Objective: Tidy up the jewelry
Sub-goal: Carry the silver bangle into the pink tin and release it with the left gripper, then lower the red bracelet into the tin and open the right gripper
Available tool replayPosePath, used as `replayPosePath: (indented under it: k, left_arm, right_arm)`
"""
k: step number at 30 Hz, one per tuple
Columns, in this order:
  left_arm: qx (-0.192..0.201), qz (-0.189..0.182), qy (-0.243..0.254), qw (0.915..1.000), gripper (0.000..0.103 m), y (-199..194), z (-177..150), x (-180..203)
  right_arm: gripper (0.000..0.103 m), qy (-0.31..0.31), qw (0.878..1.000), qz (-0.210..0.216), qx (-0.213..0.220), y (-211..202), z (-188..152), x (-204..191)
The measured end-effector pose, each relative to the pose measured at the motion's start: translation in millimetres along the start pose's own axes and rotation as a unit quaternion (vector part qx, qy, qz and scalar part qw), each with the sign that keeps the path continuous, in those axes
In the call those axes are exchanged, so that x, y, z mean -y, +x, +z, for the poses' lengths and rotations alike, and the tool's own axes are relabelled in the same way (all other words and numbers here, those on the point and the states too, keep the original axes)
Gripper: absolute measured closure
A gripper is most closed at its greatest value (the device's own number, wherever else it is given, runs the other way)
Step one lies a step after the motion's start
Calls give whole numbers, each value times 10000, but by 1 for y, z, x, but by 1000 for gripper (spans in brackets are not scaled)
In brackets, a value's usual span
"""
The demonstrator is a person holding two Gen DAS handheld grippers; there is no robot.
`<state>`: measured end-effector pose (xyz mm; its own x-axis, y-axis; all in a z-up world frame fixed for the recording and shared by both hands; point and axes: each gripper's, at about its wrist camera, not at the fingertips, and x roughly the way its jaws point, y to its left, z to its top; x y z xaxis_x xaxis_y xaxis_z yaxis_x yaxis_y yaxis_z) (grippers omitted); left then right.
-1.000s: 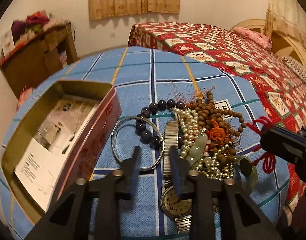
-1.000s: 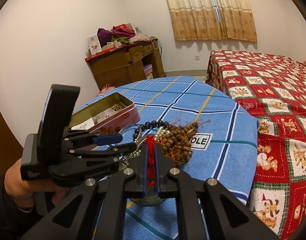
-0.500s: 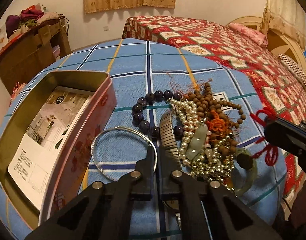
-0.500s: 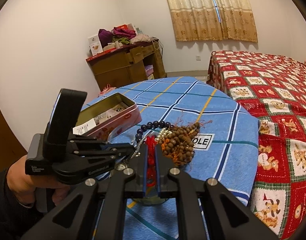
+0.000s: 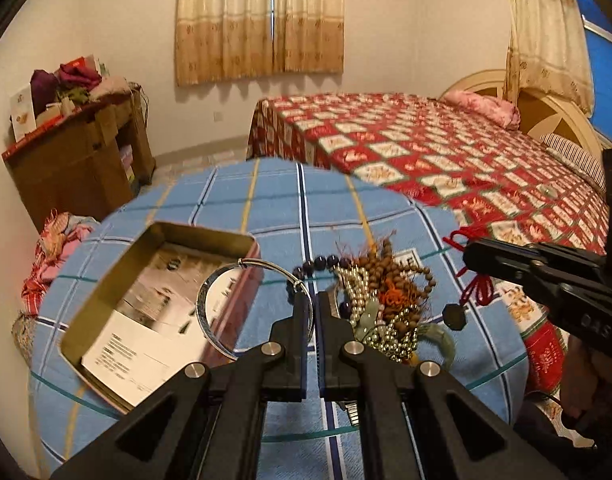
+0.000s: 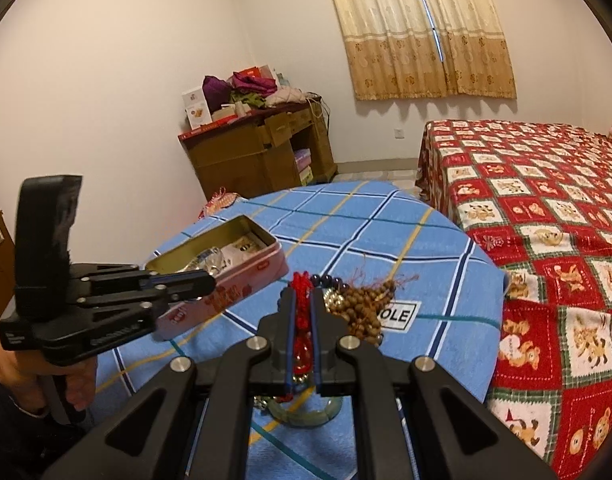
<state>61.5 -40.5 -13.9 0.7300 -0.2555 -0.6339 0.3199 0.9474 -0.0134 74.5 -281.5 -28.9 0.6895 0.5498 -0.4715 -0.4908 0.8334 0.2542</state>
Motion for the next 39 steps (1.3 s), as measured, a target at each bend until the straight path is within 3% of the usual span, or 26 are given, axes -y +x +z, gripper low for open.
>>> replayPosePath:
  k: [15,24,30,39]
  left_arm:
    - [158,428,-294,9985,101,-12,10,-61]
    - [89,402,-700,9967,101,-2,9,-94]
    - [-11,587,-834,9948,101,12,8,-110]
    - [-196,619,-891,9939,101,30,7,-129]
  right_arm:
    - [93,-190,9992,347,-87,31,42,-10]
    - [93,-543,9961,606,-345,78,56,-41]
    - [93,-726,9933,726,-533,109,63,-64]
    - [93,-890,9905,641,-827,148,60,-80]
